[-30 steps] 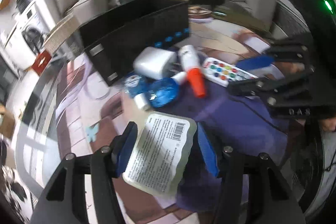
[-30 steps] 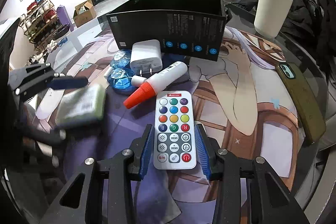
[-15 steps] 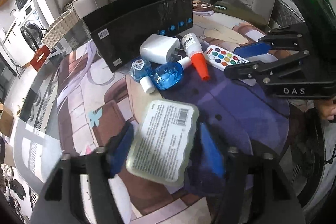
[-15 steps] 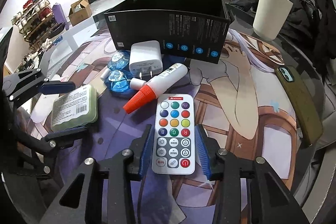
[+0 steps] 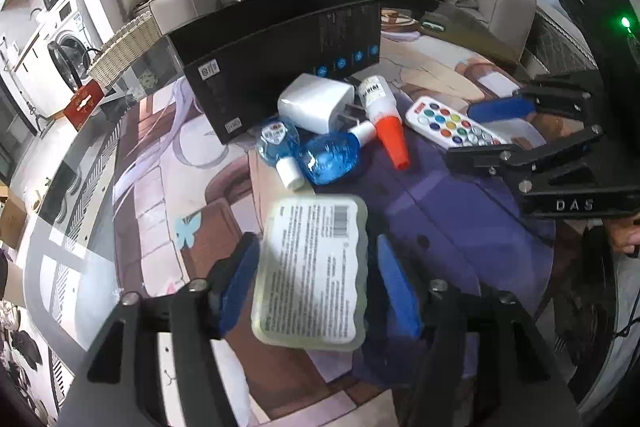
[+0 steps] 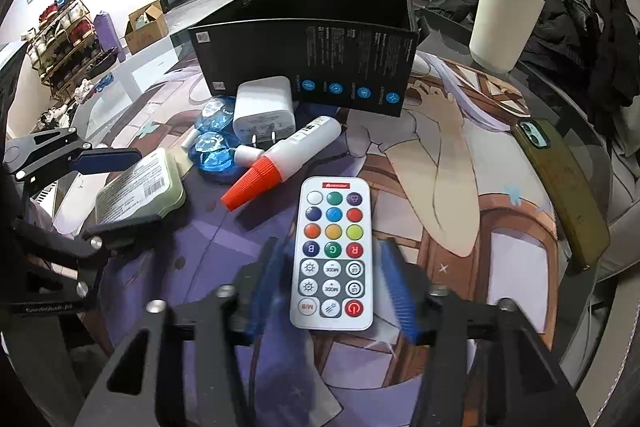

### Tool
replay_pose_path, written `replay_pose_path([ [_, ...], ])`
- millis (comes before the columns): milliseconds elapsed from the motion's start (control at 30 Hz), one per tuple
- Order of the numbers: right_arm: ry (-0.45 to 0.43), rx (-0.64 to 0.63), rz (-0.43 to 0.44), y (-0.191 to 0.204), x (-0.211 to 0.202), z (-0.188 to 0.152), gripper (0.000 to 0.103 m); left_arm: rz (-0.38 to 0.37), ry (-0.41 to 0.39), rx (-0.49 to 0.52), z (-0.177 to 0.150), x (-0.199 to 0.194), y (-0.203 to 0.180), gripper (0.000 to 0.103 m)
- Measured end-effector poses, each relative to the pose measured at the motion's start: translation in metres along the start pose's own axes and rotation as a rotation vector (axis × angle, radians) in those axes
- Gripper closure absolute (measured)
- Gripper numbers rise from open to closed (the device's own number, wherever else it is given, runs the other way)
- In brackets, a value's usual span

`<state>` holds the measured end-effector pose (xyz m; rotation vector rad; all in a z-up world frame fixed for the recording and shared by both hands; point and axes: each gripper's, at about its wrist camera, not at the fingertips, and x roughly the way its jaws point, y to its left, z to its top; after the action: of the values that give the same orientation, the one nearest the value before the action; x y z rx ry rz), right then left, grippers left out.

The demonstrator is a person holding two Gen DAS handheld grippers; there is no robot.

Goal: Organize rigid objects
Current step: 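Close left tool on the barcode card while right tool grips the white remote, then lift the barcode card with left tool while right tool lifts the remote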

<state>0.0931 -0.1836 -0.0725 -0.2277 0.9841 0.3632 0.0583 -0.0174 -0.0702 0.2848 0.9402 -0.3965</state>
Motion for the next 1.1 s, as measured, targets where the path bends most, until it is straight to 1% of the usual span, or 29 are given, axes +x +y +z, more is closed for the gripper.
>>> replay_pose_path([
  [67,-0.007,-0.001,-0.005,0.001,-0.001,-0.001,0.048,-0.008,-0.001,-0.005,-0.004,-0.001,0.001,0.038],
  [100,-0.006,0.005,-0.001,0.0,-0.001,-0.001,0.049,-0.013,0.002,-0.005,-0.004,-0.002,0.0,0.041],
  [133,-0.004,0.008,0.004,0.0,-0.001,-0.001,0.05,-0.019,0.003,-0.004,-0.004,-0.002,0.0,0.049],
  [200,-0.004,0.006,0.007,0.002,-0.002,-0.001,0.064,-0.026,0.005,-0.007,-0.003,-0.002,0.001,0.048],
  [367,-0.006,0.011,0.032,0.002,-0.003,-0.001,0.064,-0.017,-0.002,-0.006,0.0,-0.002,0.0,0.048],
  [500,-0.007,0.036,0.052,-0.001,-0.005,-0.002,0.064,-0.026,-0.035,-0.003,0.002,-0.01,-0.001,0.048],
  [600,-0.014,0.036,0.045,0.0,-0.006,-0.003,0.064,-0.011,-0.075,0.006,0.006,-0.017,-0.004,0.048],
  [700,-0.028,0.03,0.042,0.001,-0.008,-0.004,0.064,-0.002,-0.094,0.012,0.009,-0.019,-0.006,0.048],
  [800,-0.057,0.016,0.033,0.005,-0.014,-0.005,0.064,-0.008,-0.109,-0.003,0.013,-0.021,-0.004,0.048],
  [867,-0.08,0.001,0.042,0.007,-0.02,-0.006,0.064,-0.012,-0.122,-0.014,0.015,-0.023,-0.004,0.048],
  [967,-0.121,-0.005,0.032,0.008,-0.029,-0.006,0.064,-0.001,-0.167,-0.028,0.018,-0.03,-0.003,0.048],
  [1033,-0.175,0.004,0.035,0.006,-0.04,-0.005,0.064,-0.005,-0.194,-0.045,0.019,-0.035,-0.001,0.048],
  [1067,-0.207,-0.001,0.025,0.007,-0.046,-0.005,0.064,-0.008,-0.21,-0.057,0.02,-0.038,0.0,0.048],
  [1100,-0.258,-0.014,-0.001,0.009,-0.056,-0.005,0.064,-0.006,-0.231,-0.066,0.021,-0.042,0.002,0.048],
])
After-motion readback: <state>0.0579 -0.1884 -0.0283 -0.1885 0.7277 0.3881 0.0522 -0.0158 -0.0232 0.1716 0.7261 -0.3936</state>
